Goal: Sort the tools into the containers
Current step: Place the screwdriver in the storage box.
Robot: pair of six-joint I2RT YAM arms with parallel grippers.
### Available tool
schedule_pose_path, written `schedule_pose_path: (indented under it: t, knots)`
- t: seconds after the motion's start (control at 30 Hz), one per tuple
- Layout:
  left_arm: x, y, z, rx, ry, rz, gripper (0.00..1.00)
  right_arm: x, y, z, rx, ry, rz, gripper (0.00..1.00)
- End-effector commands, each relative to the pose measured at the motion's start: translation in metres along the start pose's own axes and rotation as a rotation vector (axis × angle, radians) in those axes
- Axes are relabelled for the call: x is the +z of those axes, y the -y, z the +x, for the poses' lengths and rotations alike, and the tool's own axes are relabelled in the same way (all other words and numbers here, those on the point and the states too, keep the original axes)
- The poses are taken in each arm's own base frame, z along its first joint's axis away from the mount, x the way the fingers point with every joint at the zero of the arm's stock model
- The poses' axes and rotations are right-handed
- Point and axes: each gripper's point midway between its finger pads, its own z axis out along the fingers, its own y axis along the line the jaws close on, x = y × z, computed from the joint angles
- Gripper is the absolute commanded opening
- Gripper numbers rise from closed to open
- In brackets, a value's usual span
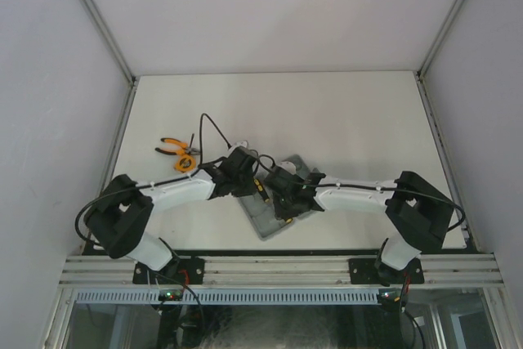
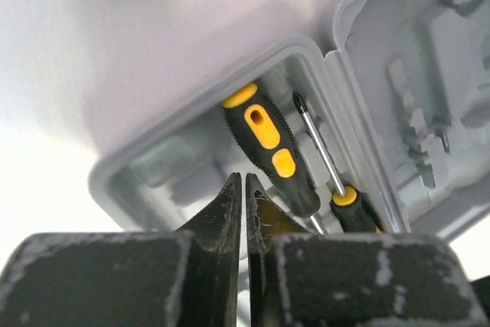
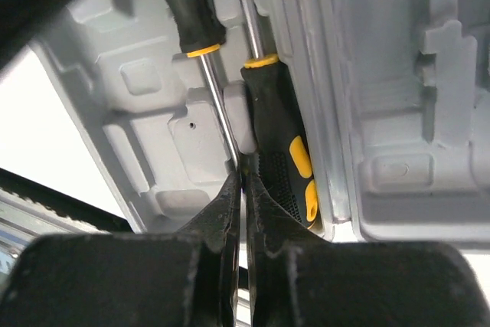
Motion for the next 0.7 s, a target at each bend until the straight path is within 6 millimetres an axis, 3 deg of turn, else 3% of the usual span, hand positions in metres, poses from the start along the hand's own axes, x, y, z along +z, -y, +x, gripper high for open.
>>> schedule_pose_path:
  t: [0.0,0.17,0.37,0.5,0.67]
  knots:
    - [-0.031,0.0,-0.017,0.029,0.071,0.03,0.09,-0.013,0.041,0.028,-0.075,-0.083,0.133,0.0]
    - [-0.054,0.01,-0.033,0.027,0.138,0.083,0.13,-0.028,0.018,0.01,-0.094,-0.004,0.018,0.02]
    - [-0.061,0.011,-0.039,0.035,0.174,0.1,0.16,-0.059,-0.008,-0.02,-0.14,0.142,-0.125,0.08]
    - [-0.061,0.008,-0.039,0.033,0.179,0.108,0.17,-0.07,0.001,-0.033,-0.127,0.193,-0.111,0.1]
    - [-0.058,0.001,-0.035,0.023,0.171,0.102,0.18,-0.065,0.019,-0.043,-0.099,0.175,-0.084,0.1]
